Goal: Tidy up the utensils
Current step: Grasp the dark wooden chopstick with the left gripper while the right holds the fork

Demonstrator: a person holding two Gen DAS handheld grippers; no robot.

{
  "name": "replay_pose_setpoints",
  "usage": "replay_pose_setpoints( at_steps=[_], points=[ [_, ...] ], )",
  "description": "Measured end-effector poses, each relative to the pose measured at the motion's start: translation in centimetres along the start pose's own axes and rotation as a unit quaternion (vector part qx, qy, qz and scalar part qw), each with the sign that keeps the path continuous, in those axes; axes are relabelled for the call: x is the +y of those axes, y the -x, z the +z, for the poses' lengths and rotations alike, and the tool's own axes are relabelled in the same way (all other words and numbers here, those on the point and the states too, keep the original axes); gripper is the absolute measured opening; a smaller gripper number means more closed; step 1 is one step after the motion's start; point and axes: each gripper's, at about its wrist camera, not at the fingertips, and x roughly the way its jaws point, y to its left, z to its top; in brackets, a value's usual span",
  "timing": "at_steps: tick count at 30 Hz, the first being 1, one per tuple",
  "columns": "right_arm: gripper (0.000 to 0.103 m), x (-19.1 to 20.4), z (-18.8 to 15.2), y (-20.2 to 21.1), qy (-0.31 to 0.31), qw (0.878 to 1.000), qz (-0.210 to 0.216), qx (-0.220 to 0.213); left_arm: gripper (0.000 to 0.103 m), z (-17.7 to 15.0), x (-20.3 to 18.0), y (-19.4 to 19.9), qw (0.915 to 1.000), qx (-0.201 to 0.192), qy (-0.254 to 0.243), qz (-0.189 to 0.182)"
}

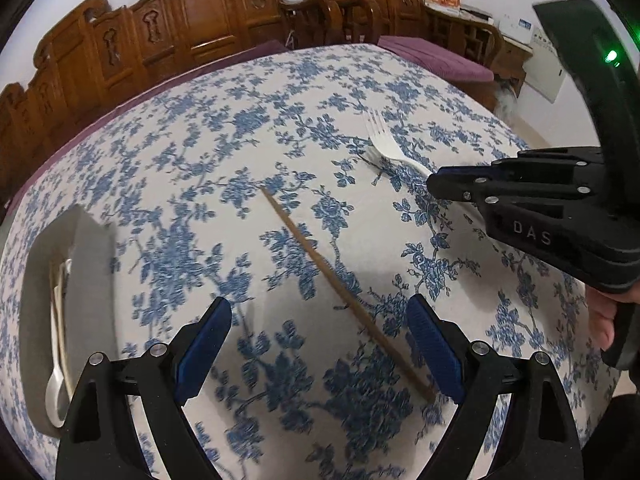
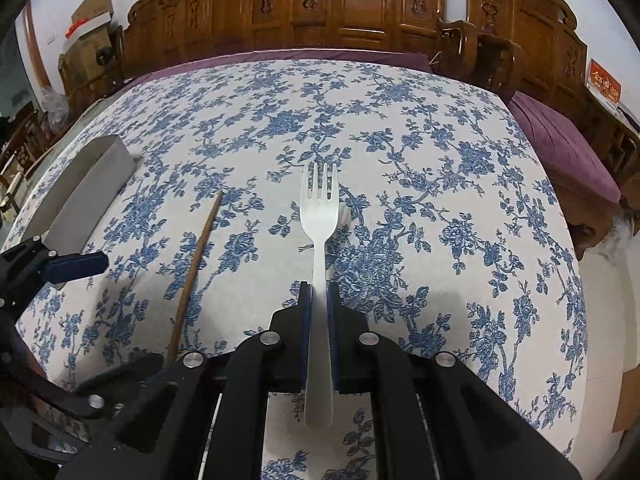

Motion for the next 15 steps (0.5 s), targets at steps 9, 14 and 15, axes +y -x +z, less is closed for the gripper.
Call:
replay_pose_setpoints(
  at_steps=[9, 14, 15],
  points=[
    [0.009, -0.2, 0.0, -0.5, -0.004, 1.000, 0.006, 0.003, 0.086, 0.4, -1.4, -2.5, 0.9991, 0.022, -0.022, 0.027],
    [0.009, -0.2, 0.0, -0.5, -0.003, 1.000, 0.006, 0.003, 0.085, -0.3, -0.1, -2.6, 0.9991, 0.039, -0.009, 0.014],
    [0.009, -0.2, 0.0, -0.5, -0.003, 1.000, 0.006, 0.003, 0.083, -0.4, 0.2, -2.5, 0.9991, 0.040, -0.005, 0.011]
  ],
)
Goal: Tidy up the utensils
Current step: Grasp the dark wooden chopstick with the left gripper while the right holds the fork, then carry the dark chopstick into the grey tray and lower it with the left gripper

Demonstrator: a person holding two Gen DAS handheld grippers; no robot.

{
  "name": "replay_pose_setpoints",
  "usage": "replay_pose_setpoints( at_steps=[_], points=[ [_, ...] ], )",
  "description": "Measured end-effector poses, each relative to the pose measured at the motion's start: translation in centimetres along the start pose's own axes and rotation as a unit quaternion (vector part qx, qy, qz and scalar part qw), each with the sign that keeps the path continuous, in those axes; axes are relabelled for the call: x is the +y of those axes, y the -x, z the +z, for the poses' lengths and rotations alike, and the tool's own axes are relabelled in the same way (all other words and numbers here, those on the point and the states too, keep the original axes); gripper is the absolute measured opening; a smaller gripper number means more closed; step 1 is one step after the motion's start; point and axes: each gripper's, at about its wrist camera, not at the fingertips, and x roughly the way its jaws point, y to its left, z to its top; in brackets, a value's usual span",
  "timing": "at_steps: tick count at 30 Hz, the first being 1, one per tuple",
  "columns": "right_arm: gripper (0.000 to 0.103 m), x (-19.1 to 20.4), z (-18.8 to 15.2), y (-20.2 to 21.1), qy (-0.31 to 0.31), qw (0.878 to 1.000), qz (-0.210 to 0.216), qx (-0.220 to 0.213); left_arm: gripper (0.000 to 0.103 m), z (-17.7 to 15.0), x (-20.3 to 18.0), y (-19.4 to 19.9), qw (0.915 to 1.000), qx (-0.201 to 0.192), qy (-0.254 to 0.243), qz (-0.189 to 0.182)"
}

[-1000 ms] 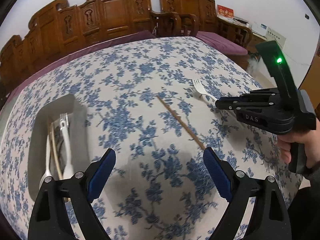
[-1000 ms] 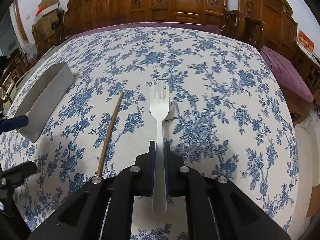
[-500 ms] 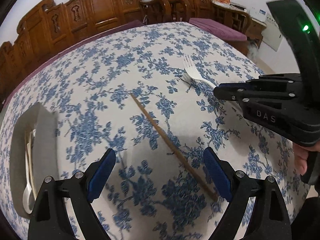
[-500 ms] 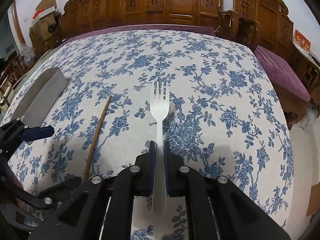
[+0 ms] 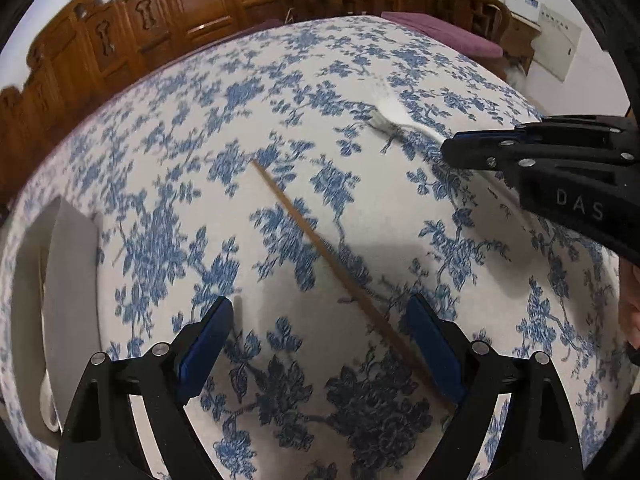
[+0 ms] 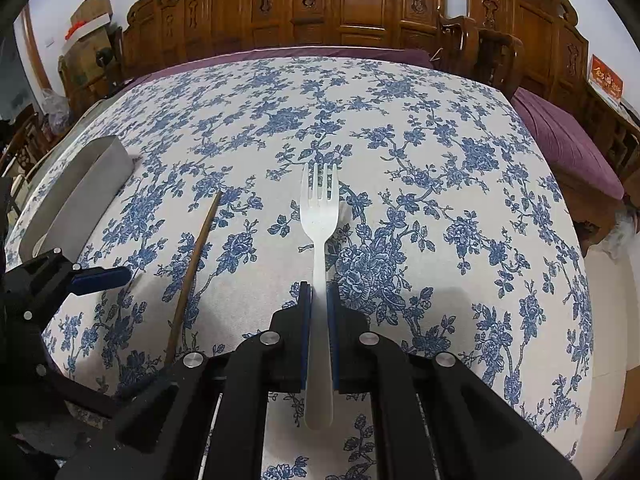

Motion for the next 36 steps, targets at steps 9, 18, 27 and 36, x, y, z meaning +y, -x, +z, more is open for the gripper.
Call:
replay_pose_setpoints(
  at_steps=[9, 18, 27, 36],
  points=[
    [0.009, 0.1, 0.1, 0.0, 0.002, 1.000, 0.000, -0.001, 0.037, -0.6, 1.2, 0.9, 0.9996, 0.003, 0.014, -0.025],
    [0.009, 0.3, 0.2, 0.0, 0.003, 1.000, -0.001, 0.000, 0.034, 0.3, 1.3, 0.5, 0.9994, 0.008, 0.025, -0.021],
    [0.010, 0.5, 0.2, -0.3, 0.004, 1.000, 0.002, 0.002, 0.006, 0.2, 1.6, 0.6, 0.9987, 0.008, 0.029, -0.042],
    [0.009, 1.8, 0.2, -1.0, 0.002, 1.000, 0.030, 0.009, 0.004, -0.8, 1.8, 1.9, 0.9985, -0.006, 0.017, -0.052]
  ],
)
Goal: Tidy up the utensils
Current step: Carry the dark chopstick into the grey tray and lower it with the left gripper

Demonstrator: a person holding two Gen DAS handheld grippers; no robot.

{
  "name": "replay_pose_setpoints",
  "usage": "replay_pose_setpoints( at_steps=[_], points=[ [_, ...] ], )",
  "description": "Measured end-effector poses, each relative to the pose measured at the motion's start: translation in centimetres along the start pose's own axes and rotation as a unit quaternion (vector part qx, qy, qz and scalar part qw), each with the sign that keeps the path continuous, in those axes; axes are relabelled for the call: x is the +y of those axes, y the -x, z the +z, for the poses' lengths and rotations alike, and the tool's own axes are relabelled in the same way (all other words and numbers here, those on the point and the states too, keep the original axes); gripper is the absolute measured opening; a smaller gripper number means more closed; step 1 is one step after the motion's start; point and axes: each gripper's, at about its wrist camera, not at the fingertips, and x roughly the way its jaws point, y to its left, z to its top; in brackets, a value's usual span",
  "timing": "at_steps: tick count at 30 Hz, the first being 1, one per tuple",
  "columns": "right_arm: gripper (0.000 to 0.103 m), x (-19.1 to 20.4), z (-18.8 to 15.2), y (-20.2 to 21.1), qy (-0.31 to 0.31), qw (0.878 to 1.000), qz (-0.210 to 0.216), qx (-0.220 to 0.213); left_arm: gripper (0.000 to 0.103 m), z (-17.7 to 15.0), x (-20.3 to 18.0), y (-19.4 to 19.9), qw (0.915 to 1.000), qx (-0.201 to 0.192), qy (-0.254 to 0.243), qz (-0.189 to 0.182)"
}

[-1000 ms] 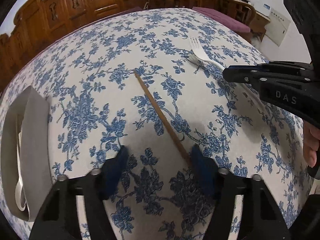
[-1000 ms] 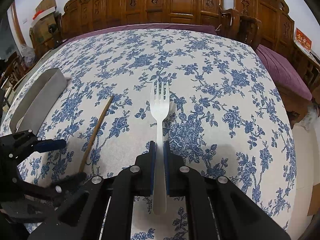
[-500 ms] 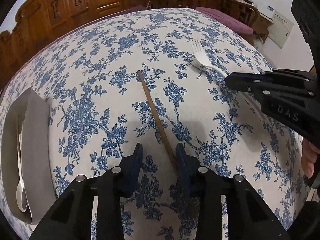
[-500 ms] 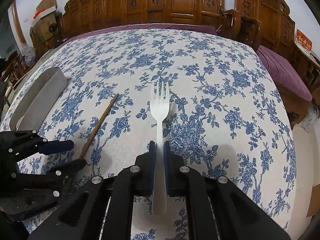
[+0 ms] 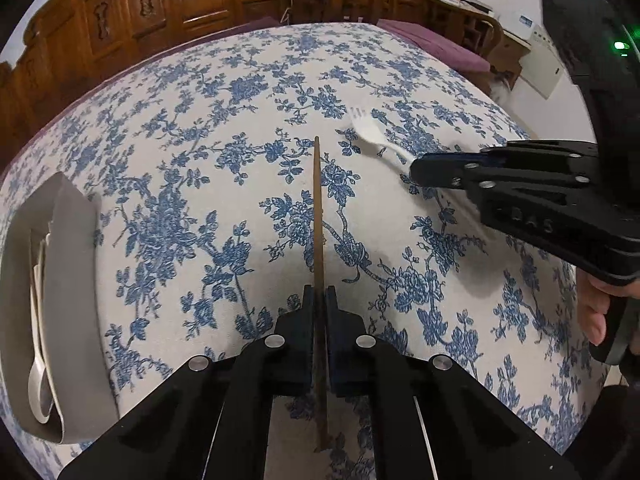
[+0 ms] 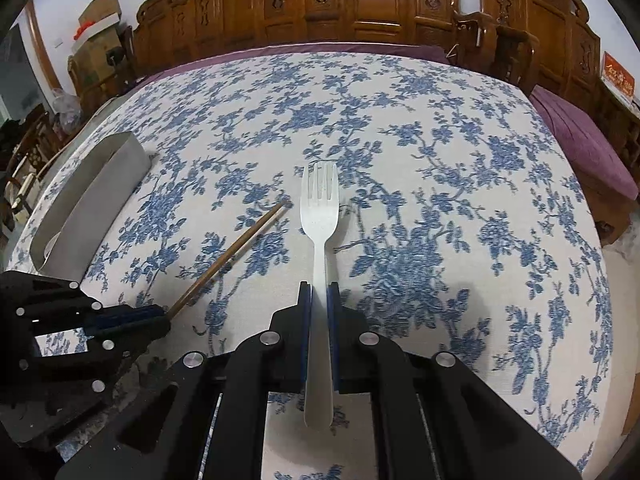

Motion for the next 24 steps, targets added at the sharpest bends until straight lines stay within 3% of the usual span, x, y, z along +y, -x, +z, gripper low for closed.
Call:
replay_pose_setpoints(
  at_steps=[24],
  points=[
    [0.009, 4.8, 0.4, -0.1, 0.024, 1.000, 0.010, -0.006, 0.004, -1.1, 7.5, 8.2, 0.9964, -0.079, 0.032, 0.002]
  ],
)
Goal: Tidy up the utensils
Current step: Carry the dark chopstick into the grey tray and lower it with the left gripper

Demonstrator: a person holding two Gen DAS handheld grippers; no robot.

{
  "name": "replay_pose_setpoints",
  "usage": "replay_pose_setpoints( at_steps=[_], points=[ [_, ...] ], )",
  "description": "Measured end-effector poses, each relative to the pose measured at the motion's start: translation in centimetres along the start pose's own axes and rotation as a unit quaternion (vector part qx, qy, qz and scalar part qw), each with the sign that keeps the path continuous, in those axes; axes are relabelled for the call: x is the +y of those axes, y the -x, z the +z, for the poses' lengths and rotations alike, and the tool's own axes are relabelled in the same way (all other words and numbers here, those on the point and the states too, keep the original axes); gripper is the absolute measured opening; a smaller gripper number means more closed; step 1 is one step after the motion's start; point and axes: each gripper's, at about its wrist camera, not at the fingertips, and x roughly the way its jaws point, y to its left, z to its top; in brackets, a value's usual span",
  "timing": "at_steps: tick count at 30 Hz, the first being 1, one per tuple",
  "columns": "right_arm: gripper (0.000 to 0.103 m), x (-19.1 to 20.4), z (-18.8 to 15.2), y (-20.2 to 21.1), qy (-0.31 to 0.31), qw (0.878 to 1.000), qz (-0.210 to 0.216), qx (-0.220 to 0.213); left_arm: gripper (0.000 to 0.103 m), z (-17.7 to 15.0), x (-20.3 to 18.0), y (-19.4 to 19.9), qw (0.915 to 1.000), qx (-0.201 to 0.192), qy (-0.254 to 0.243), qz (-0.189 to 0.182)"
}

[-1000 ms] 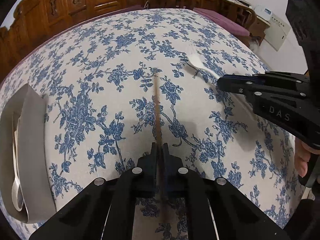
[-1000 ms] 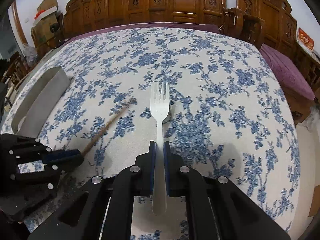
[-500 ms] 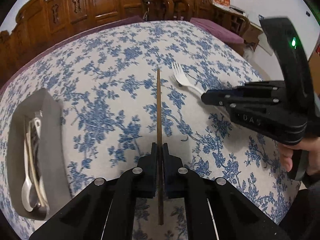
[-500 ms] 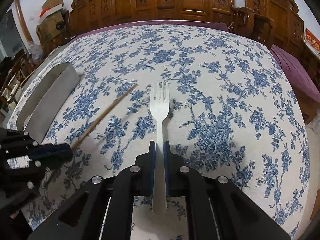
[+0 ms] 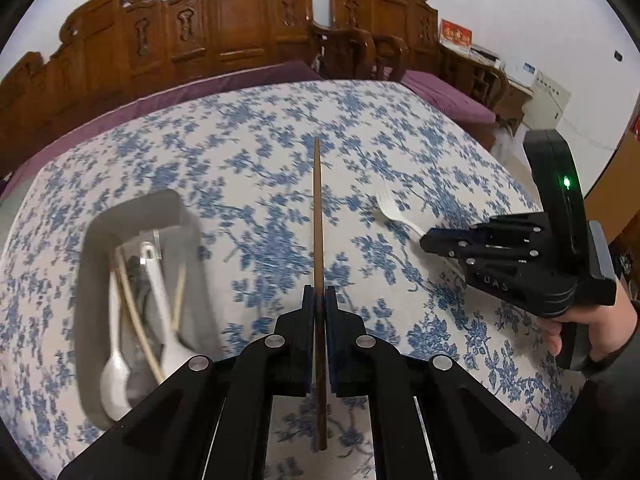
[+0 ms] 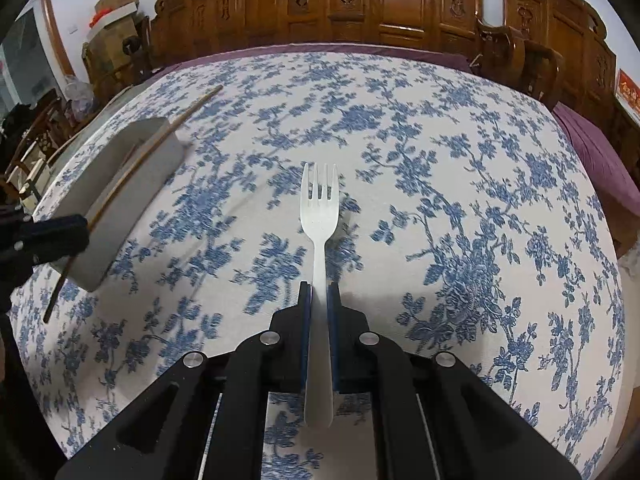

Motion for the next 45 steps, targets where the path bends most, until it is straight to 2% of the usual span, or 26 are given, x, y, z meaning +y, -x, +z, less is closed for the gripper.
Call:
replay_pose_setpoints(
  at_steps=[7, 23, 32, 45],
  points=[
    [0.009, 2.2, 0.5, 1.5, 0.010, 1.000, 0.002, -0.015, 0.004, -0.1, 2.3, 2.3, 0.9998, -0.013, 0.013, 0.012],
    [0.010, 6.5, 1.2, 4.4, -0.008, 0.999, 0.006, -0.033, 0.004, -1.2, 6.4, 6.3, 0.9983, -0.033, 0.035, 0.032],
    [0.010, 10.6, 3.0, 4.8, 0.013, 0.999, 0.027, -0.045, 0.004, -2.0, 10.6, 4.1, 0.9965, -0.017, 0.072, 0.038],
    [0.010, 15.1, 5.1, 3.9, 0.041, 0.997, 0.045, -0.048, 0.005, -3.0, 14.7, 0.3, 0.9927, 0.006, 0.115, 0.035]
  ],
)
